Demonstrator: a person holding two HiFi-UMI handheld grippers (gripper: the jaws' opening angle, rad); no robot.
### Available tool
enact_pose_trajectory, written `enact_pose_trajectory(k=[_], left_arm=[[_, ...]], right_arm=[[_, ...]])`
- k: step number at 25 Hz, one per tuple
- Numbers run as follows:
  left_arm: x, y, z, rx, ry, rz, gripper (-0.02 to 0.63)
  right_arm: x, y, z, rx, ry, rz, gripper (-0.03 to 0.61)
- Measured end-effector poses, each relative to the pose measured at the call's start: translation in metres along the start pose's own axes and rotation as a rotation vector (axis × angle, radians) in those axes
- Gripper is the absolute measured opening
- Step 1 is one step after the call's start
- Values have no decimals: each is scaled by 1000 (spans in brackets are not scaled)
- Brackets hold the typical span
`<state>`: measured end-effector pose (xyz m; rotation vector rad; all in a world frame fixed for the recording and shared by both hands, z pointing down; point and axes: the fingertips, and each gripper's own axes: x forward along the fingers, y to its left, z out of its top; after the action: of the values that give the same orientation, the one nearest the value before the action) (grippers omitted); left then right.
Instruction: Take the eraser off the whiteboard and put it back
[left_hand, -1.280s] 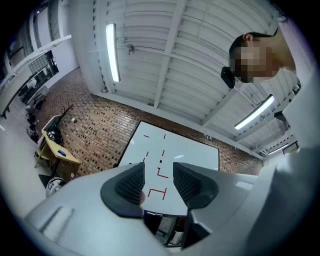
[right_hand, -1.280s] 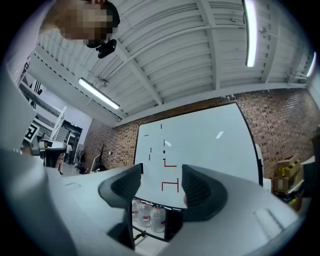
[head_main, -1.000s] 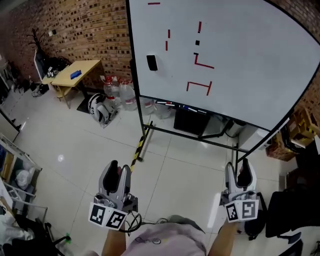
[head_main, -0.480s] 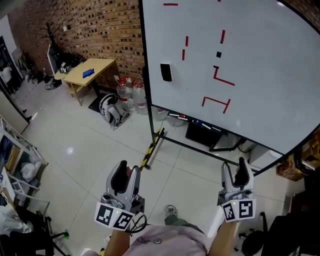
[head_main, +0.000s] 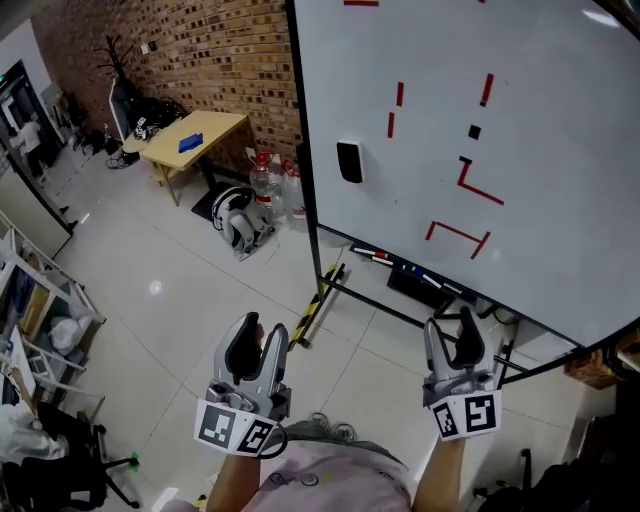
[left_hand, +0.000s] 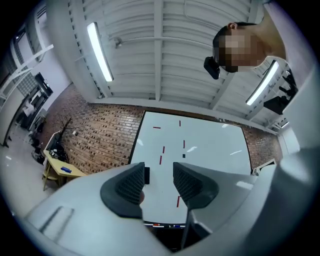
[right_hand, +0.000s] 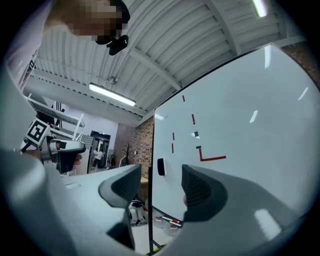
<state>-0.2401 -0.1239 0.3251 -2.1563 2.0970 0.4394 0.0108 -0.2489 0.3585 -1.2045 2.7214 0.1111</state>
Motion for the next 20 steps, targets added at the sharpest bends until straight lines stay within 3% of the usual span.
enact_pose_trajectory(k=[5, 11, 20], left_arm=[[39, 30, -10, 22, 10, -16, 190], [101, 64, -23, -14, 8, -96, 212], [221, 67, -77, -41, 109, -199, 242]], right_arm=[[61, 9, -14, 8, -6, 31, 250], [131, 19, -21, -13, -13, 29, 250], [156, -9, -34, -51, 47, -73, 249]])
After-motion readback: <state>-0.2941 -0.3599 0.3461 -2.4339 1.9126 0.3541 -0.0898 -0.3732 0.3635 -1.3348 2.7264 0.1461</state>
